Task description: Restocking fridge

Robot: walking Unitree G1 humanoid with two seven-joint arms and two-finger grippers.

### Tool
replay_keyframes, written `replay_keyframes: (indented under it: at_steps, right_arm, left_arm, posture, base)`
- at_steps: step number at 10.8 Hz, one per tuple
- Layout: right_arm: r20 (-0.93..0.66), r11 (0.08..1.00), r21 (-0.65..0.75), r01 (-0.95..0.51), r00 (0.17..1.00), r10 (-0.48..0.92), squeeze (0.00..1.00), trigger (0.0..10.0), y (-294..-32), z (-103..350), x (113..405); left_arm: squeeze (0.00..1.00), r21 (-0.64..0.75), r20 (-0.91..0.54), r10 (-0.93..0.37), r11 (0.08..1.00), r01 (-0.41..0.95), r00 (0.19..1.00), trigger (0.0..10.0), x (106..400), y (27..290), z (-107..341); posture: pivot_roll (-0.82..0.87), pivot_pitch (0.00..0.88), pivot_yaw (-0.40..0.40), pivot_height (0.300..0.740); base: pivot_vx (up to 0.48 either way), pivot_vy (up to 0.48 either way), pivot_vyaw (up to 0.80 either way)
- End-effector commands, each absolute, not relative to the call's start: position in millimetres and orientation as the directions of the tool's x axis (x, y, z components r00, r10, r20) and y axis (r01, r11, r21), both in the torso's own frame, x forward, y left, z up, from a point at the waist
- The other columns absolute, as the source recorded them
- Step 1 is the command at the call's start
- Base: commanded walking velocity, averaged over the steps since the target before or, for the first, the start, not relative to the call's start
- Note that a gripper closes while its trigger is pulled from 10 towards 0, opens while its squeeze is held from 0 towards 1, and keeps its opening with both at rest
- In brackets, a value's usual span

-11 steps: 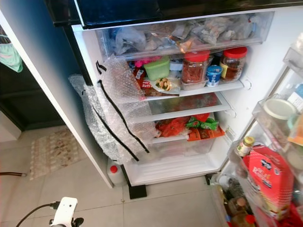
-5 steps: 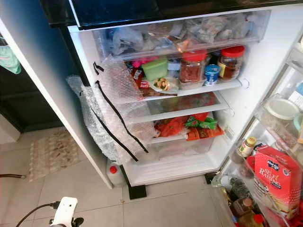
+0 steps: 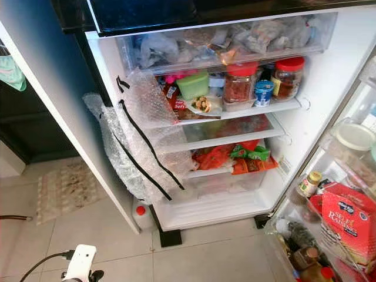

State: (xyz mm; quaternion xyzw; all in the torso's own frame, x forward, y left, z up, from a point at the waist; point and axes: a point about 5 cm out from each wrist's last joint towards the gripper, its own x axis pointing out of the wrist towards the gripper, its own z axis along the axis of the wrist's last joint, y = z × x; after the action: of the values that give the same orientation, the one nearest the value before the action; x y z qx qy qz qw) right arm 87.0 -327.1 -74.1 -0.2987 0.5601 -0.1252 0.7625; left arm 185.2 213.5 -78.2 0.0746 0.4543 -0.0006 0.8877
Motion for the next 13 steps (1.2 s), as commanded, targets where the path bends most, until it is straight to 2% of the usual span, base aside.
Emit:
replay_keyframes:
  at_steps: [1,2,3,4,10,13]
  right_arm:
    - [-0.837,0.880,-0.465,-0.092,0.370,-0.403,0.00,10.0,-304.9,-83.7,89.6]
    - [-0.860,0.929,-0.366,-0.053,0.399,-0.317,0.00,10.0,-287.8,-89.2,94.4]
    - [-0.887,0.947,-0.299,-0.120,0.402,-0.229,0.00,10.0,-265.6,-96.7,95.5]
    - [-0.891,0.956,-0.276,-0.099,0.398,-0.216,0.00,10.0,-257.8,-98.9,97.2]
    - [-0.896,0.949,-0.275,-0.155,0.398,-0.195,0.00,10.0,-259.1,-98.2,98.4]
    - [-0.901,0.945,-0.284,-0.164,0.383,-0.204,0.00,10.0,-260.7,-99.0,94.0]
  left_arm:
    - [0.00,0.146,-0.811,0.071,0.986,0.082,0.580,10.0,184.7,217.2,-77.9]
    - [0.00,0.149,-0.811,0.071,0.985,0.088,0.580,10.0,184.9,217.1,-77.8]
    - [0.00,0.156,-0.812,0.068,0.982,0.104,0.580,10.0,185.2,216.4,-77.8]
    - [0.00,0.160,-0.813,0.075,0.983,0.096,0.578,10.0,184.7,216.7,-78.1]
    - [0.00,0.166,-0.814,0.080,0.981,0.097,0.575,10.0,183.9,217.5,-78.3]
    - [0.00,0.168,-0.813,0.082,0.981,0.099,0.576,10.0,184.0,217.4,-78.3]
  posture:
    - [-0.11,0.028,0.050,0.740]
    - [-0.11,0.028,0.050,0.740]
    - [-0.10,0.032,0.050,0.740]
    - [-0.10,0.031,0.049,0.740]
    - [-0.10,0.034,0.052,0.740]
    - [-0.10,0.033,0.050,0.740]
  base:
    - [0.000,0.000,0.00]
    - [0.000,0.000,0.00]
    - [0.000,0.000,0.00]
    - [0.000,-0.240,0.00]
    - [0.000,-0.080,0.00]
    - [0.000,-0.315,0.00]
